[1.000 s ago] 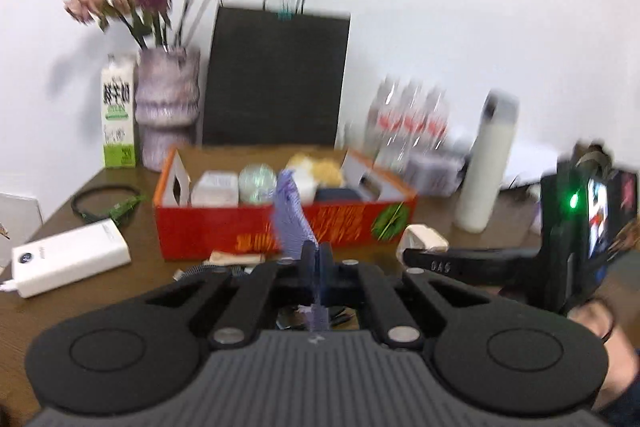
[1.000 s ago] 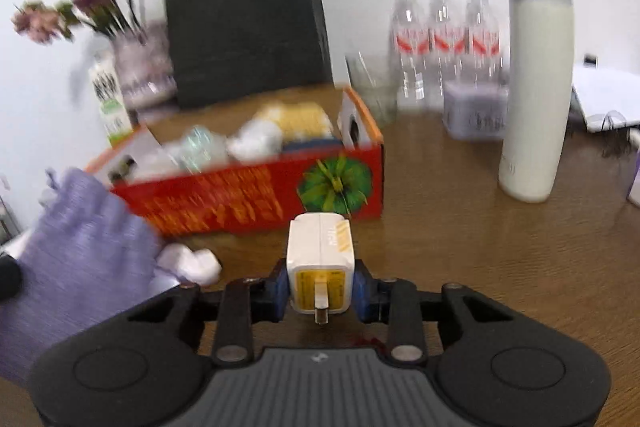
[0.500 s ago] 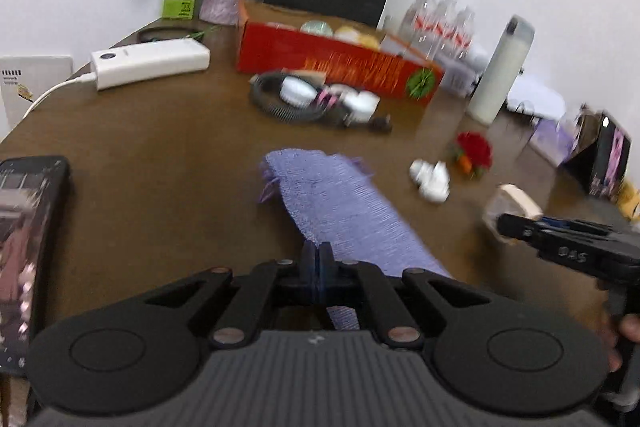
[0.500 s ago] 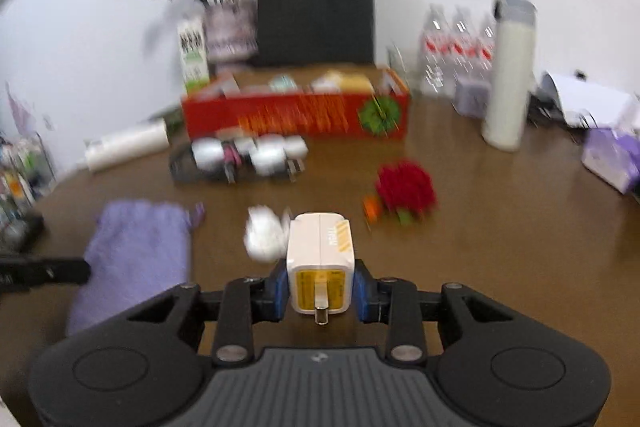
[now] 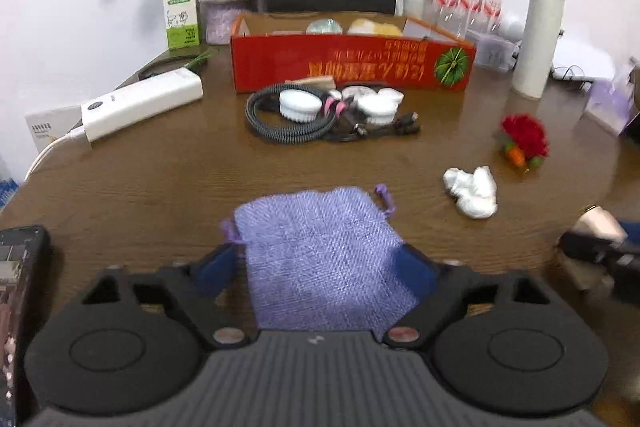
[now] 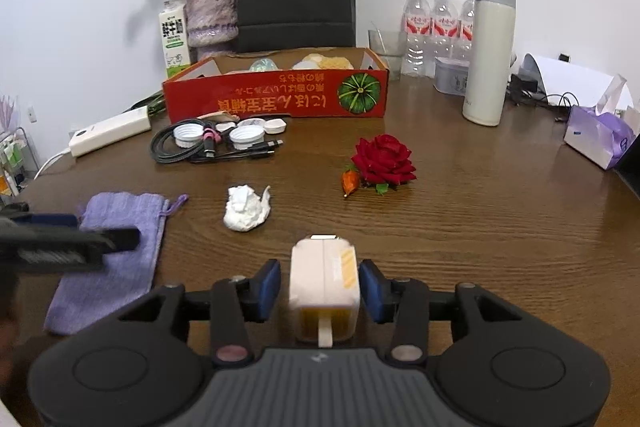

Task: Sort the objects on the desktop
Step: 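Drop the lavender bag and white charger into the cardboard box with both tools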

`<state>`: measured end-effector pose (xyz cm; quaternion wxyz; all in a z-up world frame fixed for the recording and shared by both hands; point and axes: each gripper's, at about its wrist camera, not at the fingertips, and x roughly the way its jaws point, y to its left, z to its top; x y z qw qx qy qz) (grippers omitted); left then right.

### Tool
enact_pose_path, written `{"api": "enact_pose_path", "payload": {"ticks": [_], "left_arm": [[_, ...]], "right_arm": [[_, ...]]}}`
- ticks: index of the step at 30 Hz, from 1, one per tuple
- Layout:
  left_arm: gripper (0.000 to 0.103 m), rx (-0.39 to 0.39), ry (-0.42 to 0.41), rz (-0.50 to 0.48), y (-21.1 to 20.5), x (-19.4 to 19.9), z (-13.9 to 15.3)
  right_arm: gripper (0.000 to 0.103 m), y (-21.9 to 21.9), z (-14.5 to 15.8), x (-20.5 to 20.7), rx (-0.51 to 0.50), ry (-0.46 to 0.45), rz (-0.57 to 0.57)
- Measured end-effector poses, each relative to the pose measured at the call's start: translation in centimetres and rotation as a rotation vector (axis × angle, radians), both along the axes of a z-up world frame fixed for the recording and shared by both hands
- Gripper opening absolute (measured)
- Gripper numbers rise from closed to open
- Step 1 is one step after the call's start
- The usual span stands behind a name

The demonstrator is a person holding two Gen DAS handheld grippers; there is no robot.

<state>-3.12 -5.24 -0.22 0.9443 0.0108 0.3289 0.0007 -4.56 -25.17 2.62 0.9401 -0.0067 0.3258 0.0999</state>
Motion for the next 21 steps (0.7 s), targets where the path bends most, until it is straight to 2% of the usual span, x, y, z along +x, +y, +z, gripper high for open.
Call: {"api": "enact_pose_path", "payload": {"ticks": [1,2,3,4,6,10,13,16,19,21], "left_arm": [[0.066,0.001,-0.013,-0.027,-0.2,0.0,0.0],[0.056,0.002,-0.018,-0.051,-0.2,-0.2,0.0],[0.028,0.028,-0.029,-0.067,-0.4,-0.3,0.2],[0.011,0.063,-0.034,-0.079,-0.8,-0.5,0.2],[0.007,0.085,-0.047,-0.102,-1.0,-1.0,0.2],[0.006,-0.051,-0.098,-0.135,0.7,-2.1,2.7],[0.006,-0.097,-0.166,-0.155,2.5,-1.0,6.1],[0.006,-0.168,-0.207,-0.158,4.9,3.6,10.3],[0.006,-0.213,-0.222,-0.159,6.3,10.5,14.5],[0.006,-0.254,-0.202,-0.151,7.0,15.5,16.3]], "right_arm": [[0.04,0.1,0.0,0.3,-0.001,0.003,0.006],[0.031,0.4,-0.1,0.5,-0.016,0.007,0.012],[0.031,0.7,-0.2,0.6,-0.03,0.003,0.025],[0.031,1.0,-0.2,0.6,-0.041,-0.003,0.04],[0.031,1.2,-0.2,0.7,-0.021,0.003,0.053],[0.031,1.2,1.1,0.9,0.053,-0.012,0.073],[0.031,1.2,3.8,2.6,0.106,-0.052,0.104],[0.031,1.4,6.6,6.3,0.114,-0.106,0.125],[0.031,2.0,9.9,12.4,0.141,-0.142,0.132],[0.031,3.1,11.4,17.6,0.159,-0.147,0.136]]}}
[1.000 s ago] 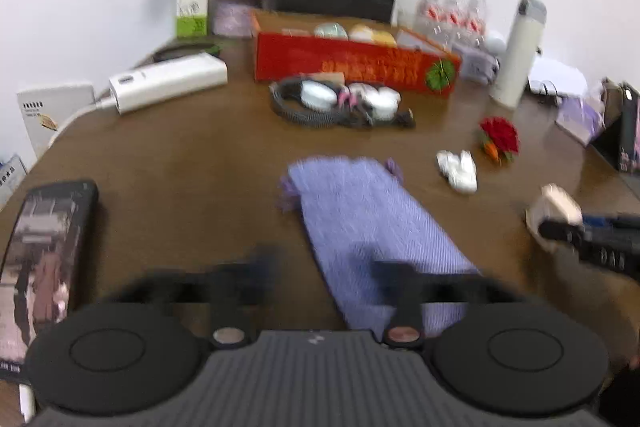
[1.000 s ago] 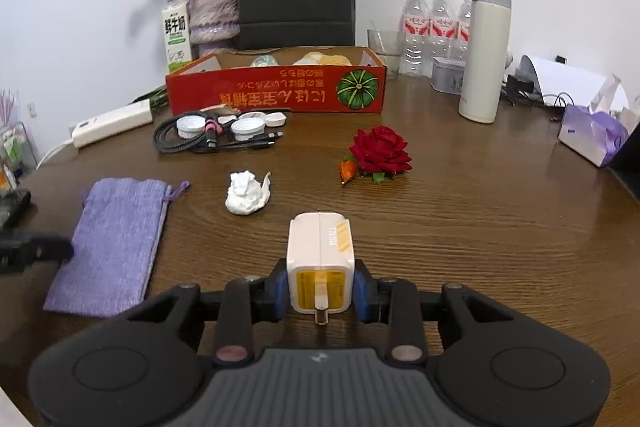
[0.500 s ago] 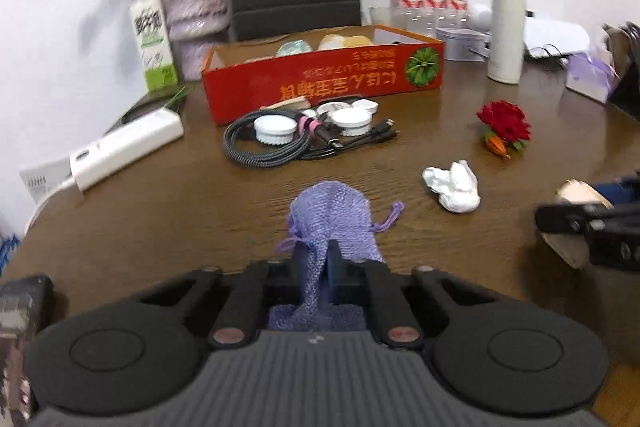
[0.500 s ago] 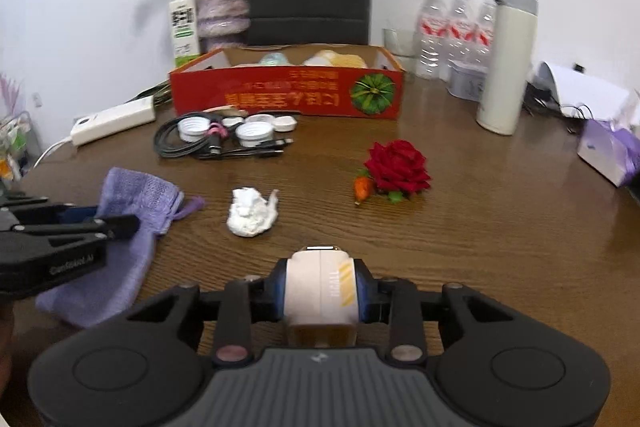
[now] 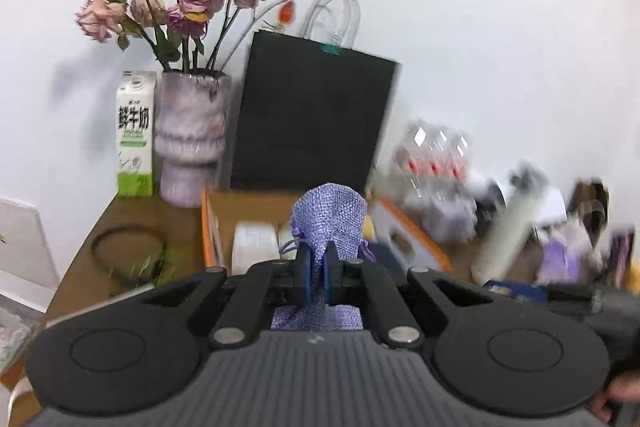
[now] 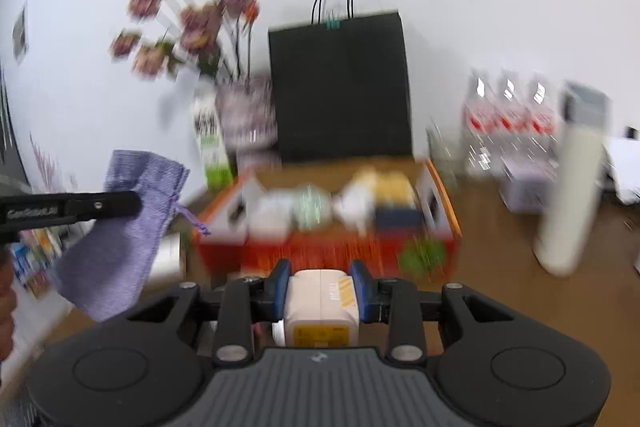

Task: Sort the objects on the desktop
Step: 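Drop the lavender bag and white charger into the cardboard box with both tools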

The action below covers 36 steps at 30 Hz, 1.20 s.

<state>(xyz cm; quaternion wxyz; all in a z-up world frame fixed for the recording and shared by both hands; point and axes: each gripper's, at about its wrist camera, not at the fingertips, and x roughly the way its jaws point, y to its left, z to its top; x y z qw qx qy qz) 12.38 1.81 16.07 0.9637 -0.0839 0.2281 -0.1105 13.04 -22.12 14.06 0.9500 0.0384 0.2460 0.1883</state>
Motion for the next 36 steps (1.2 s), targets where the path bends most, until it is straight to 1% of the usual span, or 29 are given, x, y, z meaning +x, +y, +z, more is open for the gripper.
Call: {"api": "enact_pose_path", "payload": {"ticks": [1,2,3,5,6,8,9,10,11,12,13,15,16,18,19,20,21,22,23,24,26,27,28,29,30,31,32,34,36], "left_arm": [[0.006,-0.025,0.027,-0.01,0.3,3.1,0.3],[0.006,-0.064,0.068,0.019,0.7,6.0,0.1],[0.006,-0.083,0.129,0.029,1.0,8.6,-0.6],[0.006,-0.117,0.264,0.034,1.5,14.3,-3.6],[0.006,-0.108,0.32,0.06,1.6,16.1,-5.3],[0.007,-0.026,0.384,0.098,1.4,18.5,-8.9],[0.008,0.005,0.392,0.1,1.3,18.9,-10.1],[0.011,0.029,0.329,0.09,1.2,18.7,-10.7],[0.012,0.062,0.296,0.076,1.0,18.6,-10.9],[0.017,0.094,0.28,0.068,0.8,18.7,-11.1],[0.028,0.126,0.262,0.06,0.6,18.8,-11.3],[0.03,0.178,0.243,0.055,0.4,19.3,-11.5],[0.031,0.178,0.258,0.05,0.5,19.7,-11.2],[0.035,0.133,0.311,0.038,1.2,19.9,-10.3],[0.04,0.107,0.308,0.027,1.6,19.3,-9.4],[0.043,0.103,0.292,0.013,1.8,18.7,-8.4],[0.054,0.112,0.278,0.003,1.9,18.0,-7.5],[0.063,0.126,0.266,-0.005,1.8,17.2,-6.4],[0.064,0.141,0.254,-0.002,1.8,16.5,-5.4],[0.065,0.151,0.241,0.005,1.7,15.7,-4.4],[0.072,0.148,0.231,0.021,1.9,13.6,-2.7],[0.077,0.142,0.224,0.047,2.0,12.1,-2.2],[0.08,0.143,0.209,0.084,1.9,10.1,-1.9],[0.081,0.147,0.196,0.109,1.7,8.3,-1.9],[0.087,0.143,0.18,0.13,1.3,6.2,-2.1],[0.097,0.116,0.158,0.151,0.8,3.5,-2.7],[0.101,0.078,0.136,0.157,0.3,0.9,-3.5],[0.102,-0.002,0.104,0.151,-0.6,-4.2,-5.6],[0.103,-0.043,0.105,0.159,-1.6,-8.5,-8.0]], "right_arm": [[0.031,0.6,0.2,2.5,0.0,0.011,0.001],[0.031,1.3,0.2,5.5,0.002,0.028,-0.006],[0.031,1.9,-0.2,8.4,0.0,0.057,-0.005],[0.031,2.7,-1.7,13.1,-0.001,0.121,-0.007],[0.031,3.3,-2.9,15.4,-0.014,0.161,-0.018],[0.031,4.4,-5.4,18.5,-0.06,0.223,-0.044],[0.031,4.9,-6.6,19.7,-0.091,0.248,-0.045],[0.031,5.2,-7.6,20.3,-0.113,0.256,-0.045],[0.031,5.5,-8.4,20.7,-0.125,0.263,-0.04],[0.031,5.6,-9.2,21.1,-0.132,0.279,-0.031],[0.033,5.5,-9.8,21.4,-0.125,0.297,-0.025],[0.038,5.4,-10.2,21.4,-0.097,0.317,-0.02],[0.04,5.2,-10.0,21.4,-0.089,0.318,-0.029],[0.043,4.8,-9.0,20.7,-0.092,0.305,-0.038],[0.045,4.5,-8.2,20.2,-0.096,0.289,-0.038],[0.051,4.2,-7.4,19.7,-0.106,0.274,-0.044],[0.061,3.8,-6.5,19.3,-0.12,0.262,-0.058],[0.065,3.6,-5.6,18.8,-0.138,0.249,-0.072],[0.071,3.6,-4.9,18.5,-0.154,0.242,-0.081],[0.072,3.5,-4.1,17.9,-0.17,0.235,-0.089],[0.072,3.1,-2.8,16.2,-0.181,0.224,-0.095],[0.076,3.0,-2.3,14.9,-0.177,0.208,-0.091],[0.079,2.8,-2.0,13.4,-0.171,0.191,-0.089],[0.085,2.6,-1.9,11.8,-0.166,0.177,-0.086],[0.086,2.5,-2.1,9.9,-0.158,0.165,-0.078],[0.086,2.4,-2.3,7.9,-0.148,0.16,-0.064],[0.086,2.1,-2.8,5.7,-0.134,0.152,-0.048],[0.086,1.3,-4.0,0.8,-0.112,0.128,-0.023],[0.086,0.6,-5.2,-3.5,-0.117,0.106,-0.032]]}}
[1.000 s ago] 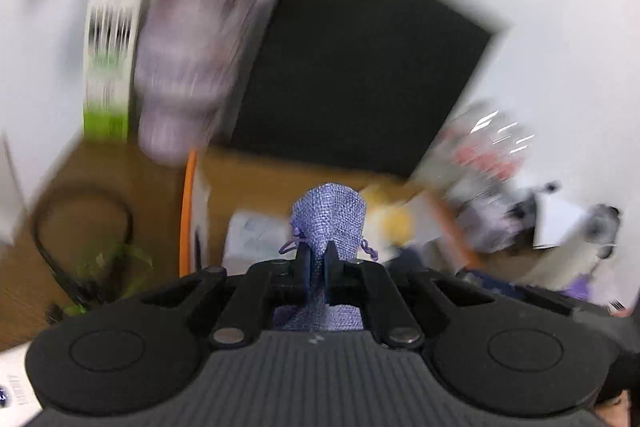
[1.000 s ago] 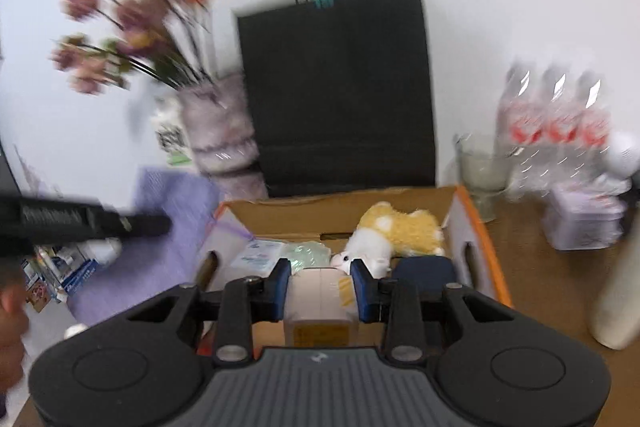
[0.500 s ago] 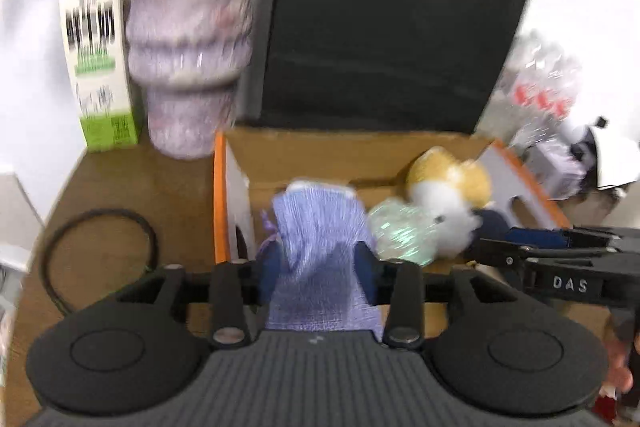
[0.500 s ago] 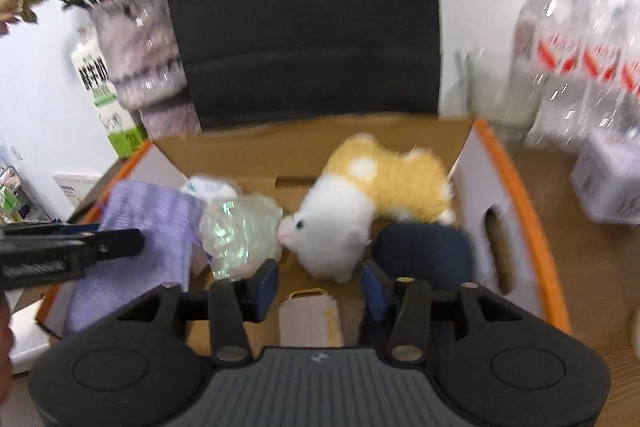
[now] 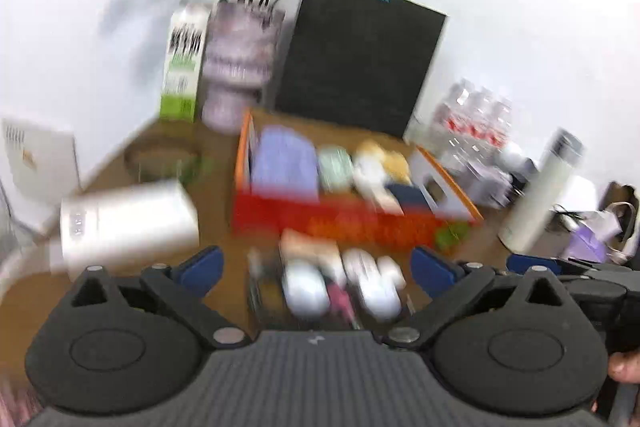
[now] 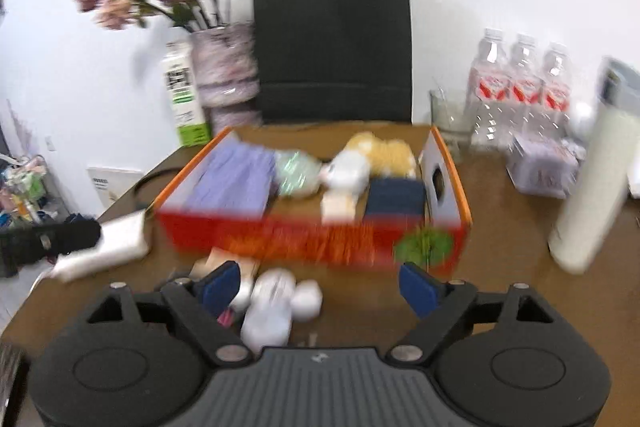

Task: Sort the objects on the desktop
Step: 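Grasp the crumpled white tissue with the right tool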

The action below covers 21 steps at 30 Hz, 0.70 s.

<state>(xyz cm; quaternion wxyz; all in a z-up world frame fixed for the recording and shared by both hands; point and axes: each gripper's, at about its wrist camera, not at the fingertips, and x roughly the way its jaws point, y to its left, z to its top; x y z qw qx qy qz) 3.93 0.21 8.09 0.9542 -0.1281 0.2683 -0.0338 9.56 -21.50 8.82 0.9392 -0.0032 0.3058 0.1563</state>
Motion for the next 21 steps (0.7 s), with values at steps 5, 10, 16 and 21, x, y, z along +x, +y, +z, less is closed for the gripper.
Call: {"api": "enact_pose_path", "payload": {"ticks": [5,10,16,21], "left_arm": [[0.103,0.094,0.03,-0.016,-2.7,-7.3,-5.2],[0.103,0.184,0.022,-0.035,-3.4,-9.9,-7.4],[0.103,0.181,0.024,-0.026,-3.6,-9.9,-7.7],[0.103,0.166,0.025,-0.03,-3.4,-10.2,-7.9]], "right_arm": [[0.089,-1.4,-3.9,-8.2,0.015,0.007,-0.031],[0.089,-2.1,-6.8,-12.8,0.014,-0.004,-0.05],[0.093,-2.8,-7.0,-13.7,0.068,-0.031,-0.072],[0.093,-3.3,-7.1,-13.4,0.099,-0.026,-0.079]]}}
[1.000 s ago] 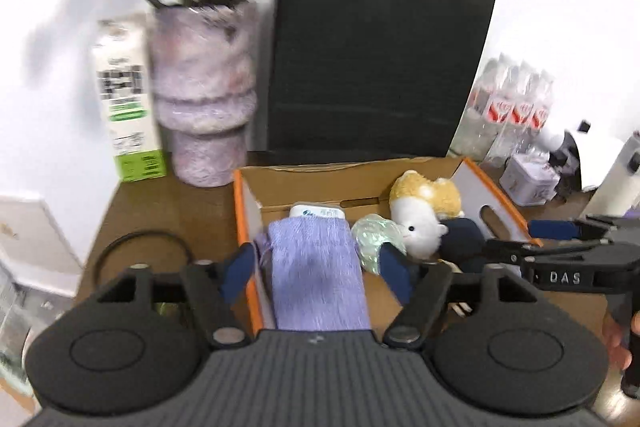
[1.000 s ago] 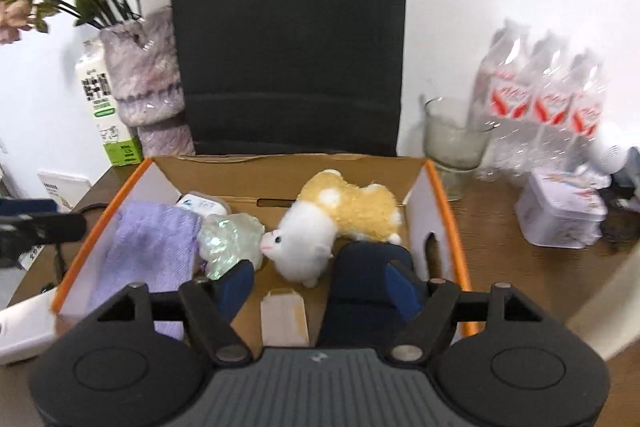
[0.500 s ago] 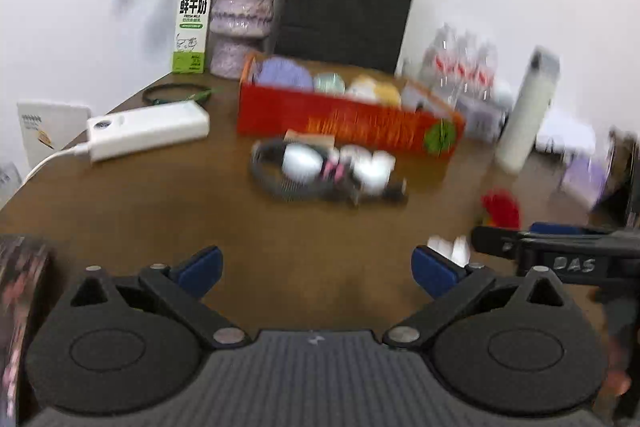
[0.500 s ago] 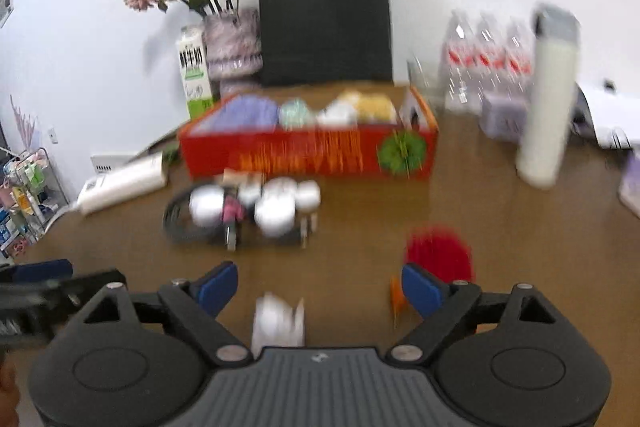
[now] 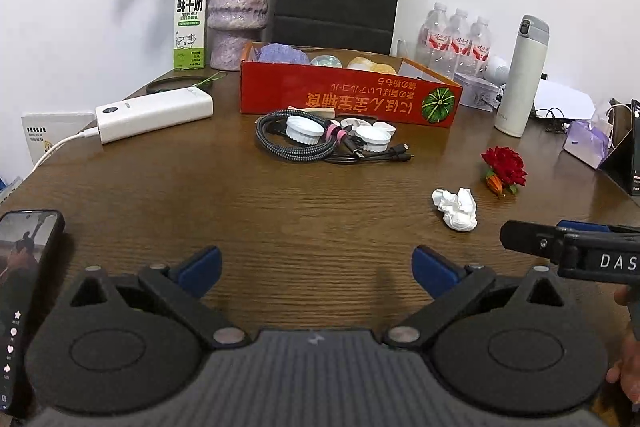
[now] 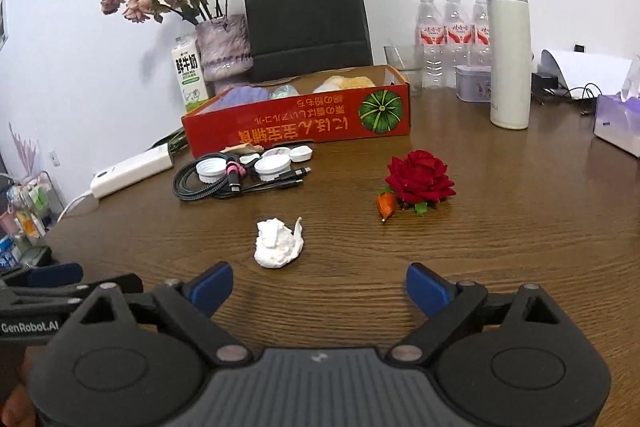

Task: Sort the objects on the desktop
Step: 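Grasp the crumpled white tissue with the right tool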

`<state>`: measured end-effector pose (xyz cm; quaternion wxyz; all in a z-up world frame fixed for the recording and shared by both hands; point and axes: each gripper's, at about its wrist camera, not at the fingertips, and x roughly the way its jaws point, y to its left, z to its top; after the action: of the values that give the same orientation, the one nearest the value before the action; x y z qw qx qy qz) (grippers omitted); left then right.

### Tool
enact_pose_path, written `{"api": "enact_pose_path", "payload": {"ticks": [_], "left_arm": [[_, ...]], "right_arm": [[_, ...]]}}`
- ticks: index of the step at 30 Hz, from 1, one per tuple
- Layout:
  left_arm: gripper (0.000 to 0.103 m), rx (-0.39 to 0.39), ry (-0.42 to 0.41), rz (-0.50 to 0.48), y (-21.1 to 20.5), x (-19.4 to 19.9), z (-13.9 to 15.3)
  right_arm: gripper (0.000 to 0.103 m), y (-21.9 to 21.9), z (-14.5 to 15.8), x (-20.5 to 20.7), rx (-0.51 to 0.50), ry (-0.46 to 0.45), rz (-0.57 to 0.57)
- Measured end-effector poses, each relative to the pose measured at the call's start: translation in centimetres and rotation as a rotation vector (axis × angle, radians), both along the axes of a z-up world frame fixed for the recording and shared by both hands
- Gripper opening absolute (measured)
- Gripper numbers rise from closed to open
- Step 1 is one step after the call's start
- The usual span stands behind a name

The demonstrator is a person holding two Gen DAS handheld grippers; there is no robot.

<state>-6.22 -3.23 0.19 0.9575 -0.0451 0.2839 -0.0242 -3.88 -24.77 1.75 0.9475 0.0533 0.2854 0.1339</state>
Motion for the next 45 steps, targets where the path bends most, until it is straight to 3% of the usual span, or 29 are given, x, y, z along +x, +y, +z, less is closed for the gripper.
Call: {"api": "enact_pose_path", "payload": {"ticks": [7,11,13,15,17,21,26,28,32,33,34,35,38,41,43,45], "left_arm": [[0.103,-0.036,0.033,-0.028,0.8,1.4,0.4],[0.103,0.019,-0.013,-0.016,0.9,3.8,1.4],[0.101,0.05,-0.025,0.009,1.0,5.8,1.9],[0.099,0.062,-0.017,0.001,1.0,8.2,2.1],[0.093,0.072,-0.006,-0.031,0.7,11.0,2.3],[0.093,0.088,-0.007,0.039,1.2,14.8,2.0],[0.083,-0.11,0.053,0.158,5.3,16.6,1.3],[0.061,-0.125,0.104,0.193,6.0,17.6,0.8],[0.05,0.023,0.108,0.149,4.1,19.0,0.5],[0.039,0.048,0.105,0.143,3.6,19.1,0.4],[0.017,0.089,0.1,0.141,3.0,19.2,0.3],[0.01,0.122,0.094,0.125,2.4,19.1,0.3],[0.009,0.117,0.039,0.1,1.8,17.6,1.0],[0.008,0.102,-0.118,0.083,1.1,14.1,3.8],[0.008,0.102,-0.179,0.053,0.8,11.9,6.0],[0.007,-0.003,-0.186,0.016,1.8,10.3,7.6]], "right_arm": [[0.091,1.1,0.5,1.0,-0.029,0.019,0.029],[0.08,2.7,0.8,3.4,-0.038,0.028,0.093],[0.064,3.9,0.5,5.0,-0.101,0.045,0.109],[0.035,4.8,-0.1,6.3,-0.142,0.079,0.146],[0.023,5.3,-0.2,6.9,-0.186,0.056,0.159],[0.022,4.8,0.0,8.8,-0.142,0.068,0.16],[0.022,3.9,-0.6,9.3,-0.113,0.045,0.155],[0.022,4.0,-0.6,9.3,-0.116,0.04,0.156],[0.022,3.9,-0.6,9.4,-0.105,0.043,0.155],[0.022,3.9,-0.6,9.5,-0.104,0.044,0.154],[0.022,4.0,-0.6,9.5,-0.107,0.043,0.153],[0.022,4.1,-0.6,9.5,-0.116,0.042,0.154],[0.021,4.6,-0.6,9.3,-0.15,0.033,0.152],[0.018,4.4,-0.6,9.1,-0.118,0.033,0.124],[0.017,4.3,-0.4,8.7,-0.111,0.026,0.098],[0.017,4.0,0.2,7.8,-0.095,0.007,0.077]]}}
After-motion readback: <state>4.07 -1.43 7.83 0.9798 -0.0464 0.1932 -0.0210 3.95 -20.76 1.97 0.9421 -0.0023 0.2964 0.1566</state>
